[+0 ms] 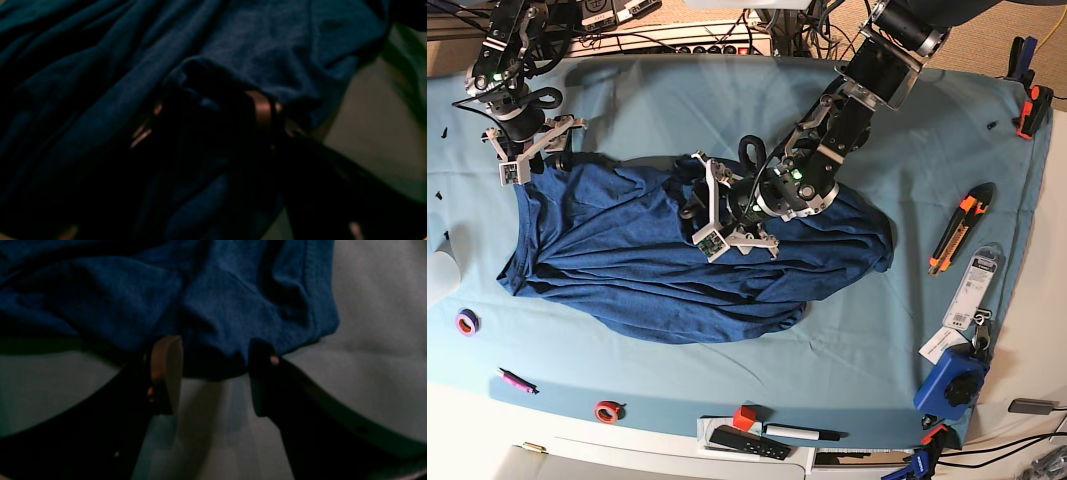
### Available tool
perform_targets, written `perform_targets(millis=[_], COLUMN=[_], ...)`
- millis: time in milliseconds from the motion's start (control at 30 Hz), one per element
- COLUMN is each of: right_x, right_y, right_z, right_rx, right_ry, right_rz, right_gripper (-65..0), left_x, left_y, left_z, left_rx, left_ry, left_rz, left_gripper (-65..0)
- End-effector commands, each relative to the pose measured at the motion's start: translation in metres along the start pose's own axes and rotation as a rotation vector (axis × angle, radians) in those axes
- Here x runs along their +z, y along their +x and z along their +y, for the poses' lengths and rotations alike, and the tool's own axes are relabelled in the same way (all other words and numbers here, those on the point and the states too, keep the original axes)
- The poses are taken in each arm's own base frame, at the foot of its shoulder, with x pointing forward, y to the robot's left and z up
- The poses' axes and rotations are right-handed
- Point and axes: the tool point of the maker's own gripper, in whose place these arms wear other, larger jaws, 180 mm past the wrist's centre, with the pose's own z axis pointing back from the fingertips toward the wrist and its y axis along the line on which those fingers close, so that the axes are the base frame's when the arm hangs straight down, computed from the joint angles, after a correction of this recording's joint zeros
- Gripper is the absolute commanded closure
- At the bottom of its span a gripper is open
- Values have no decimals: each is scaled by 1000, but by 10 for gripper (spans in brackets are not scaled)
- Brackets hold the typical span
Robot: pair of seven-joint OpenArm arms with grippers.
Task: Layout the t-shirt on the table in an organized manner, then fold the t-shirt properly
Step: 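Lower the left gripper and pinch the shirt fabric, then drag the pinched fabric with the left gripper to spread the shirt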
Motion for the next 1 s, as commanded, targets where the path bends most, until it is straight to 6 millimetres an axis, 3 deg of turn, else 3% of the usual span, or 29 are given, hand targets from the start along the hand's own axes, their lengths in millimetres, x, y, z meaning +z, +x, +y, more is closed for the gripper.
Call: perform_targets(millis=[0,200,400,600,967], right_x=[3,3,3,3,3], right_y=[13,14,14,14,14], right_z=[-5,-5,-5,-5,-5], right_rx=[12,12,12,12,12], right_ry=[-10,-10,-10,-9,-10], right_rz=[-43,-44,-44,-44,-45], right_gripper=[-312,-312,-312,-312,-312], left_x=[1,1,1,5,52], left_y=[23,22,25,46,97], left_z=[3,3,3,-5,-84], left_rx=[-12,-12,-18,-51,-122], left_ry=[3,3,-3,-71,-460], left_rz=[-63,-63,-69,-115,-286], left_gripper=[-255,-3,0,0,0])
